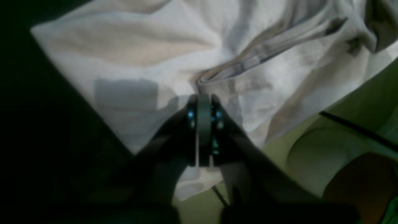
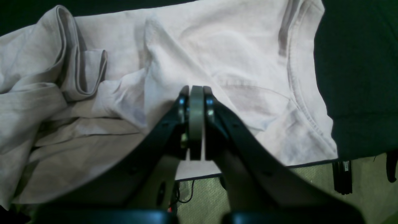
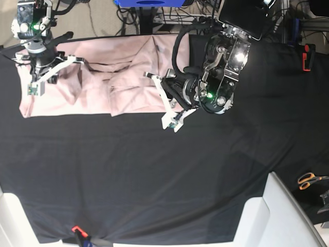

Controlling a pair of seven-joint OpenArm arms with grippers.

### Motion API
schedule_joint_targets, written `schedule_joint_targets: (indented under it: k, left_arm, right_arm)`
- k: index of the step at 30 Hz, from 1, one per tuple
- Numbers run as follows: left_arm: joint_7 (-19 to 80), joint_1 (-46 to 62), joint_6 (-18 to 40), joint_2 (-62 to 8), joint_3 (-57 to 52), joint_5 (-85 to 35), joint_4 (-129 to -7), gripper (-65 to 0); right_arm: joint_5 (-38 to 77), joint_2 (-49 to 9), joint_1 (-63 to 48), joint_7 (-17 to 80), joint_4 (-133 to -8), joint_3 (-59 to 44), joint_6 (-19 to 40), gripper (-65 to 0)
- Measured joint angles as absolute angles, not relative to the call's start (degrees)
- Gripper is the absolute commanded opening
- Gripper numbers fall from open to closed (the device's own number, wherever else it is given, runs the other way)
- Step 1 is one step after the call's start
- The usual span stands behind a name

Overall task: Fold the T-shirt properly
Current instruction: 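Grasp the stack edge with the left gripper and fold it toward the right gripper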

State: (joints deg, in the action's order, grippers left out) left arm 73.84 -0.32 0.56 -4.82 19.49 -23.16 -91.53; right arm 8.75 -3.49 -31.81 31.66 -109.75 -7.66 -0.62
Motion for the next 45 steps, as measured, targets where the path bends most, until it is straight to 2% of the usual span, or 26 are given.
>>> schedule_joint_targets:
  k: [7,18,32,36,45]
  left_arm:
    - [73.54,-0.21,-0.21,-5.56,19.44,-22.92,-91.37,-65.0]
    - [69.87,-0.47,-0.21,-5.04,19.94,-23.18,-83.68,-65.0]
    - [69.84,-0.80,-0.21,-1.08,20.10,-23.55,-83.24,-65.0]
    - [69.89,-1.10,-0.23,-1.43,23.14,-23.00,-83.13,-65.0]
    - [69.67,-2.20,0.86,2.90,24.58,-23.35,-79.35,-65.0]
  right_arm:
    - [8.75,-3.49,-31.81,31.64,-109.75,-7.66,-0.64,-64.8]
    - [8.75,-3.49,-31.81,31.64,-109.75,-7.66,-0.64,-64.8]
    - [8.75,-2.00,-31.81,31.66,-109.75,-7.84,-0.64,-64.8]
    - [8.73,-1.91,-31.81,31.64,-109.75,-7.79,-0.67,-64.8]
    - [8.75,-1.89,-31.97,31.64,-109.80,-7.77,-0.64,-64.8]
